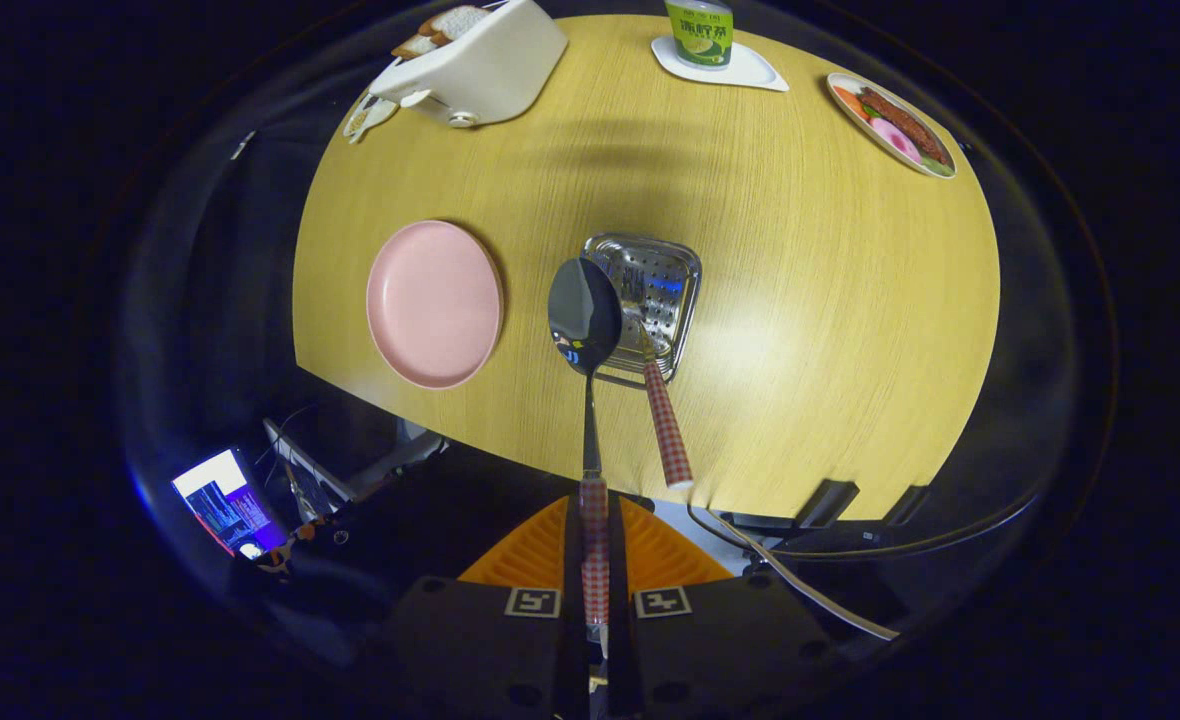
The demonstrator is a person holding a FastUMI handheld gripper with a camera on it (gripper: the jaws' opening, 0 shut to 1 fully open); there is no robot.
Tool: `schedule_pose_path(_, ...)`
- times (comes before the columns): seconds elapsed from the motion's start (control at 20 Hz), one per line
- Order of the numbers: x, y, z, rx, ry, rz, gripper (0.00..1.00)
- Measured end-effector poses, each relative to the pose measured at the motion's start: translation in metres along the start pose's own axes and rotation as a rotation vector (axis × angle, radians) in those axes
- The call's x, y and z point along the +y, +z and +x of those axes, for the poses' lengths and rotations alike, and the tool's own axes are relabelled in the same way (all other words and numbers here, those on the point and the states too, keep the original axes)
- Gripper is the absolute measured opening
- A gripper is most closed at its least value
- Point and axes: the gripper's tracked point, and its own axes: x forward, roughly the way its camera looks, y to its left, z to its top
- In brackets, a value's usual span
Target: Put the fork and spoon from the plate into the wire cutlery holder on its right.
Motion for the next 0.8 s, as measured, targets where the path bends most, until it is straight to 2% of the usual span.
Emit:
schedule_pose_path(0.35, -0.015, 0.013, 0.009, 0.251, -0.064, 0.066, 0.12)
schedule_pose_path(0.8, -0.018, 0.039, 0.027, 0.334, -0.092, 0.116, 0.12)
